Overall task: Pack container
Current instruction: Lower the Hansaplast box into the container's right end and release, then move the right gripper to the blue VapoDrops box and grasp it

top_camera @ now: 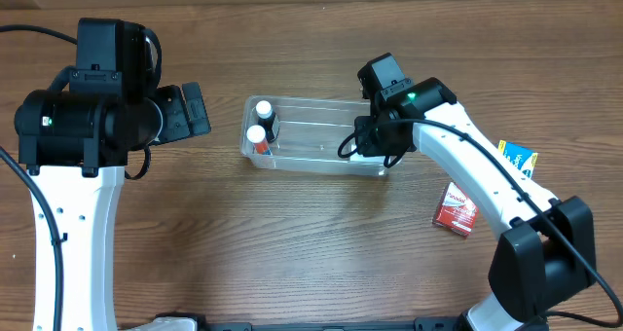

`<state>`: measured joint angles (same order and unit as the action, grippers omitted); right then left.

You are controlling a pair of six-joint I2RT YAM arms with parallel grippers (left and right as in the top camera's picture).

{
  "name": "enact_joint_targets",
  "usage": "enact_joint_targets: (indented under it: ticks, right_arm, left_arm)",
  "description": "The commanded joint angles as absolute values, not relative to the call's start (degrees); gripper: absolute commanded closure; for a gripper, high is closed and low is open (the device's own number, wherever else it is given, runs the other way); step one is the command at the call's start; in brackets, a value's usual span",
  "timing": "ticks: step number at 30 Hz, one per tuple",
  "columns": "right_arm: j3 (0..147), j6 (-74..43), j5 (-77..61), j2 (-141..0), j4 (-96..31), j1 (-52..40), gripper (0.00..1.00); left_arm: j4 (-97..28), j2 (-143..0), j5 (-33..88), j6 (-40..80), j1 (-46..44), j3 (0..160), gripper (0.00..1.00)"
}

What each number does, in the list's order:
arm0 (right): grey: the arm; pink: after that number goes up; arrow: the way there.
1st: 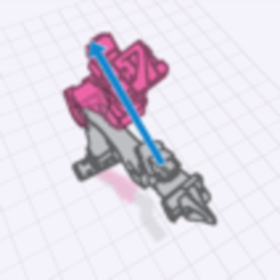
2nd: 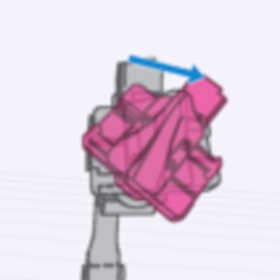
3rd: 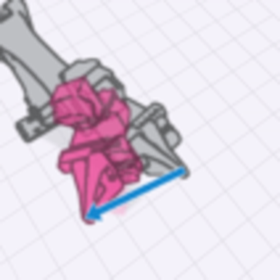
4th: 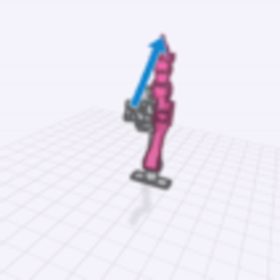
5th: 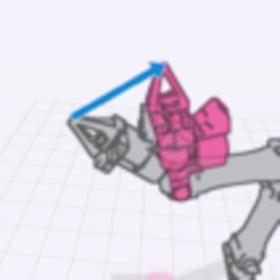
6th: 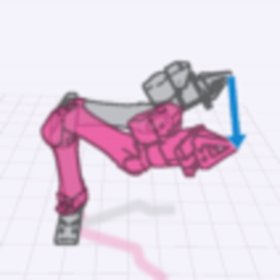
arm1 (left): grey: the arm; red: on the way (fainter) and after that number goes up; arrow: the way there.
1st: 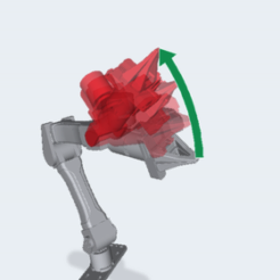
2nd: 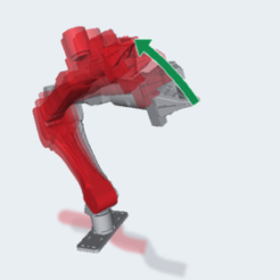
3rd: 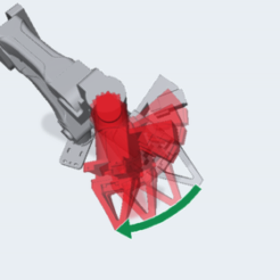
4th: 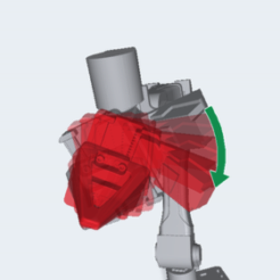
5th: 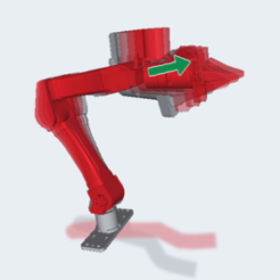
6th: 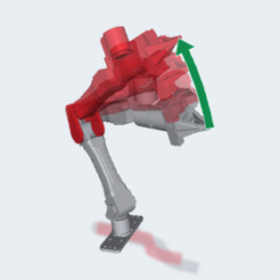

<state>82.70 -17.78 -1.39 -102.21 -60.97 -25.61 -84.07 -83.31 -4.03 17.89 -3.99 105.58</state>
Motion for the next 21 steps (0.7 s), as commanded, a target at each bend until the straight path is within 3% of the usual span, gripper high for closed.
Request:
enact_joint_targets:
  ticks: [1,15,18,21]
  right_arm:
    - [80.6,-18.0,-2.5,-103.0,-60.0,-25.5,0.72]
    - [80.7,-18.2,-1.5,-103.0,-61.2,-25.4,0.69]
    - [85.7,-17.4,3.0,-102.1,-64.4,-25.4,0.63]
    - [95.3,-17.8,10.3,-99.8,-70.6,-25.3,0.5]
  left_arm:
    - [-84.0,-83.3,-3.5,17.8,-3.8,105.9,0.0]
    - [-84.1,-83.3,-3.6,17.8,-3.8,105.9,0.0]
    - [-84.1,-83.3,-3.6,17.8,-3.8,105.9,0.0]
    - [-84.1,-83.3,-3.6,17.7,-3.8,105.9,0.0]
